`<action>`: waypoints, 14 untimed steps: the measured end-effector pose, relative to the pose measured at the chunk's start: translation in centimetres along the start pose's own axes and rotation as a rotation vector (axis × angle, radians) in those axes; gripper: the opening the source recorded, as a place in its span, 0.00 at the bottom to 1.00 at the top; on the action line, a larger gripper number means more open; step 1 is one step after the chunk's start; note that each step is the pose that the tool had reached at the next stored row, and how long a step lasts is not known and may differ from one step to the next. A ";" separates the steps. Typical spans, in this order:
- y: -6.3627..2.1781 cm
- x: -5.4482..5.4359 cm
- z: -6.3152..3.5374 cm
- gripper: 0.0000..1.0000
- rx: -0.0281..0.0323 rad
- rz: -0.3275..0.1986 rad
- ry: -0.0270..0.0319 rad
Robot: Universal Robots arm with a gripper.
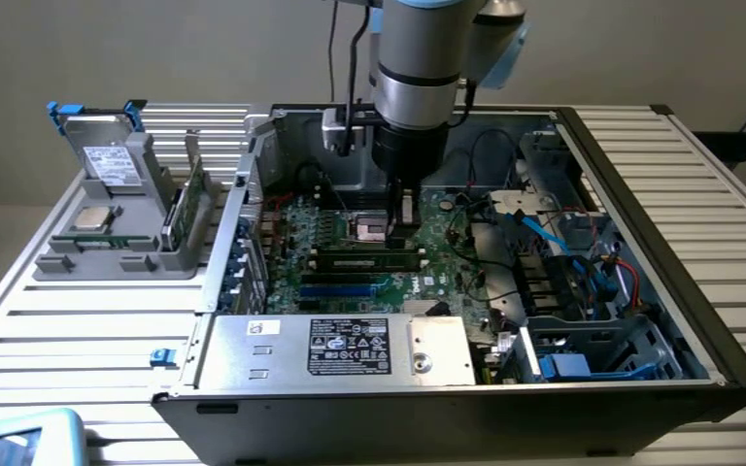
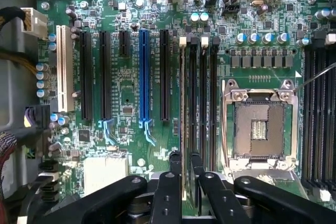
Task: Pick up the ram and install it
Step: 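Insert the ram into the slot, then press down the ram until it locks into place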
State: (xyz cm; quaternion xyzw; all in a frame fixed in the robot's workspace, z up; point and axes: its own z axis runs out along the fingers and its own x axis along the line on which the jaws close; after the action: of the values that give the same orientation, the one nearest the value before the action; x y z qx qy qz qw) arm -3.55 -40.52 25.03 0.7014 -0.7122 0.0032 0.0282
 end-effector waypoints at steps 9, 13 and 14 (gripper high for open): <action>-0.14 0.0 -0.08 0.21 -0.0029 0.000 0.0002; -0.13 0.0 -0.08 0.21 -0.0029 0.000 0.0002; -0.14 0.0 -0.08 0.21 -0.0029 0.000 0.0003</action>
State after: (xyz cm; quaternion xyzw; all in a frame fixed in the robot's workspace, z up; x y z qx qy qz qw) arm -3.41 -40.52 25.10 0.7014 -0.7121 0.0022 0.0293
